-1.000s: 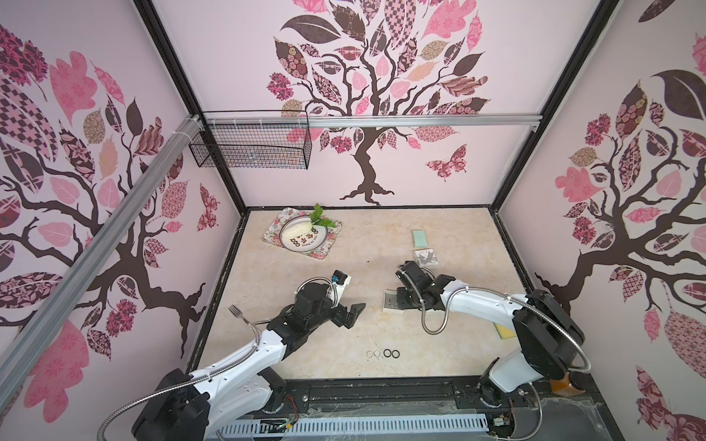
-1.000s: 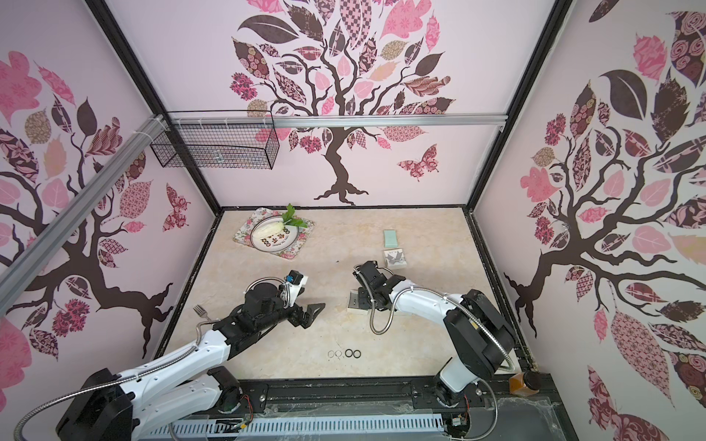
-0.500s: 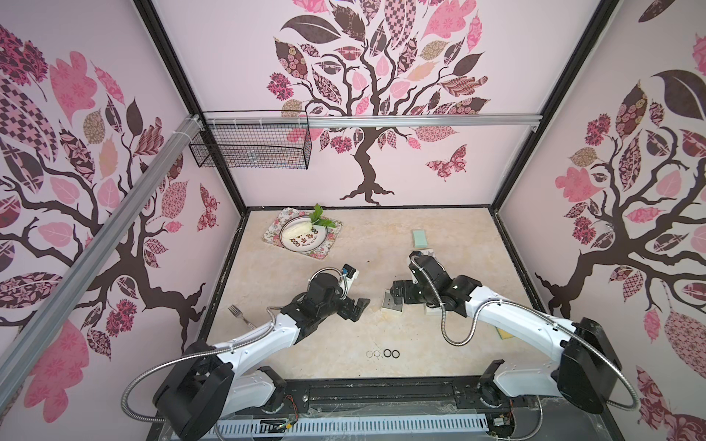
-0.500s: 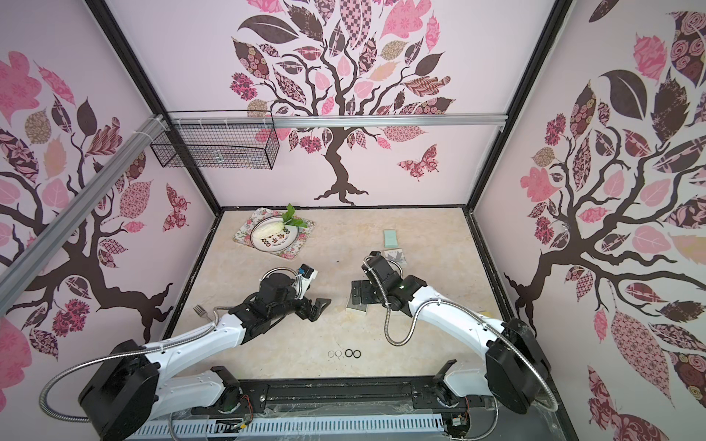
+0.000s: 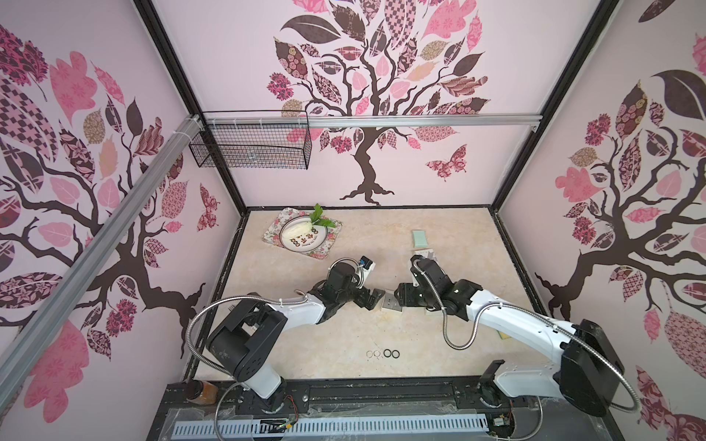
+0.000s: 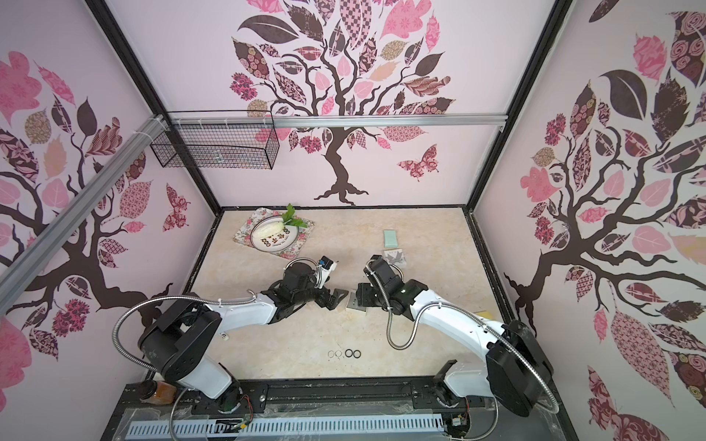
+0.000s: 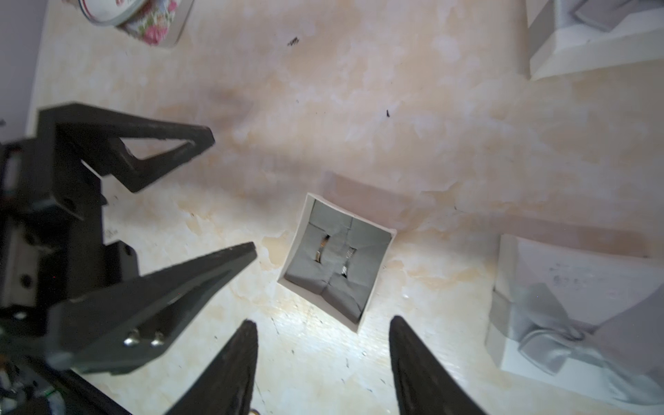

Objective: Take the rings out of the lift-off lid box
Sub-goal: Take out the ring from the jewelry box.

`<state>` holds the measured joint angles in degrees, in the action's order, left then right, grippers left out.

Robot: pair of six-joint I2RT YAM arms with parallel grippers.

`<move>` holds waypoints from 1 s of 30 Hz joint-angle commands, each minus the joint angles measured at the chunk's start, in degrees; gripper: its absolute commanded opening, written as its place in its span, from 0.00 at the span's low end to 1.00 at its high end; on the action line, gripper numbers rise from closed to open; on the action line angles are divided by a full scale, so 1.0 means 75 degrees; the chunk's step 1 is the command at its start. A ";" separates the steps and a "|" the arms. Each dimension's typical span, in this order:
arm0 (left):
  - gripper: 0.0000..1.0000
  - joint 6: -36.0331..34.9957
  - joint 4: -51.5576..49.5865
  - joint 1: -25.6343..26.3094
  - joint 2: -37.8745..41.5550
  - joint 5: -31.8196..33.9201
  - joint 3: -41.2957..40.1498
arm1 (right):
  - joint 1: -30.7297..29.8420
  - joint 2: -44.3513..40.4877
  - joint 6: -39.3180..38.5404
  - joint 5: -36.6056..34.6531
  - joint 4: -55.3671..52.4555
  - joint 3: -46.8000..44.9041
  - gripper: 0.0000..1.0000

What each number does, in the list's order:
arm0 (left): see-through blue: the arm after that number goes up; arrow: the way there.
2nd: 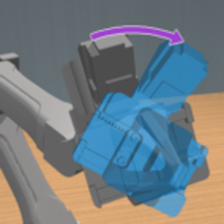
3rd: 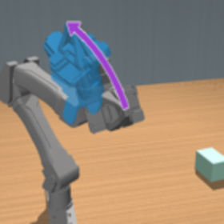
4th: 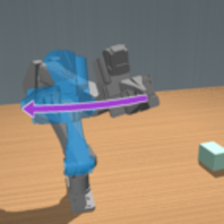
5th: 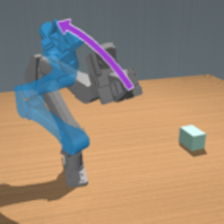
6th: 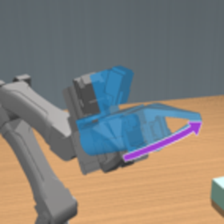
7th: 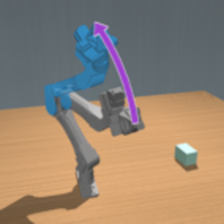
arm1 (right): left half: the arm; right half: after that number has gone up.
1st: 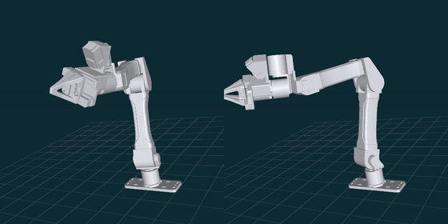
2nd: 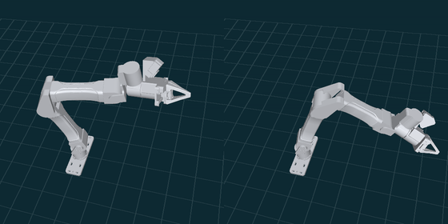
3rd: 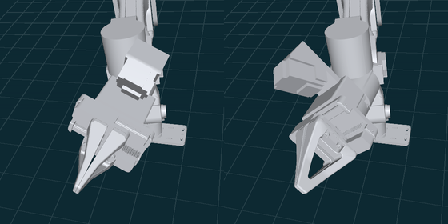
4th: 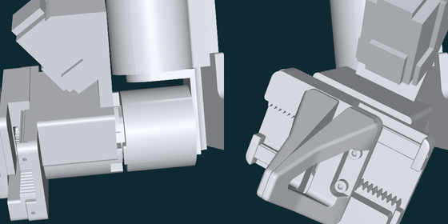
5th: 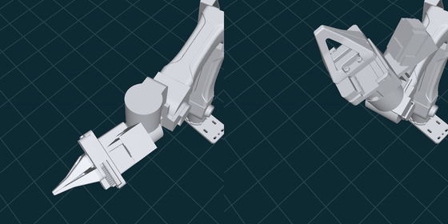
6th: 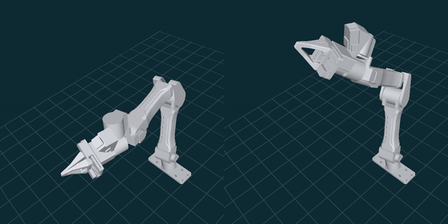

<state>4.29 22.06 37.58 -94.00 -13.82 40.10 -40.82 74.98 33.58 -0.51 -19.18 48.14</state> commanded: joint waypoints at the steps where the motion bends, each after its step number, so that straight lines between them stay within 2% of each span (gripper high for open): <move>1: 0.98 -0.0104 0.1485 0.0016 -0.0346 -0.0188 0.0221 | -0.0036 0.0347 0.0319 -0.0013 0.0176 0.0007 0.48; 5: 0.98 -0.0151 0.1944 0.0039 -0.0772 -0.0164 0.0302 | -0.0033 0.0630 0.0337 0.0010 0.0277 0.0032 0.40; 13: 0.98 -0.0268 0.2278 0.0109 -0.1379 -0.0063 0.0588 | -0.0048 0.1153 0.0363 0.0116 0.0557 0.0013 0.31; 30: 0.98 -0.0362 0.2243 0.0276 -0.2019 0.0295 0.0801 | -0.0086 0.2024 0.0374 0.0086 0.0929 -0.0095 0.28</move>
<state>2.76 37.67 39.24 -108.20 -12.51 43.94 -41.15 88.53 34.48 1.08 -12.67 47.90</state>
